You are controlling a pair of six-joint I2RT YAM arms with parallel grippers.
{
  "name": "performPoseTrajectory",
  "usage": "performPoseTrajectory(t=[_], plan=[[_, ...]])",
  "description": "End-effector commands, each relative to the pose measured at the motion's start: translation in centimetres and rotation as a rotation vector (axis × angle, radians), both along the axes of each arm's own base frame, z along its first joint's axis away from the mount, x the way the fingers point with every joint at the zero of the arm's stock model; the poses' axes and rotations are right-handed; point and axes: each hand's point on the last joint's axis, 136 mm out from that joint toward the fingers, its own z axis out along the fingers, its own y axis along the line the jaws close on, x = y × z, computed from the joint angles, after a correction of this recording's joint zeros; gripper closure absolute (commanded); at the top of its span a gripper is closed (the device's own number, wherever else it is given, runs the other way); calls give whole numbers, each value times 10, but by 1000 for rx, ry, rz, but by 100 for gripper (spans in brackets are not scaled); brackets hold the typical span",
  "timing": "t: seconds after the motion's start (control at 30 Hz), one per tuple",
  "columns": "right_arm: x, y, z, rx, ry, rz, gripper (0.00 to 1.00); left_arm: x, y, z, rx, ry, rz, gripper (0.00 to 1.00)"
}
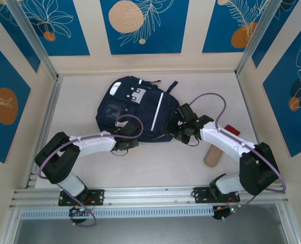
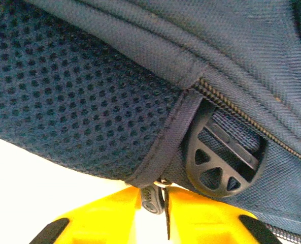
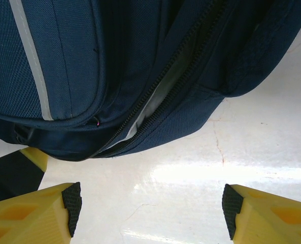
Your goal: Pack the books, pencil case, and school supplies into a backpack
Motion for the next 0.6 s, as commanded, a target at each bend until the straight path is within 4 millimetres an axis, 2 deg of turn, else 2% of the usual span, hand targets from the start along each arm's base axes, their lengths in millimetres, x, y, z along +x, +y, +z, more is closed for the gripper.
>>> performPoseTrajectory(t=[0.0,0.2,0.4,0.57], plan=[[3,3,4,-3,1,-3,24,0,5,-2,54,5,-6,76],[3,3,2,-5,7,-3,24,1,2,-6,76,12,-55,74],[3,3,2,-5,7,-4,25,3,2,-4,99,7,-86,82],[3,2,-1,-10,15,-8,25,-3,-3,6,85,5,-138,91]])
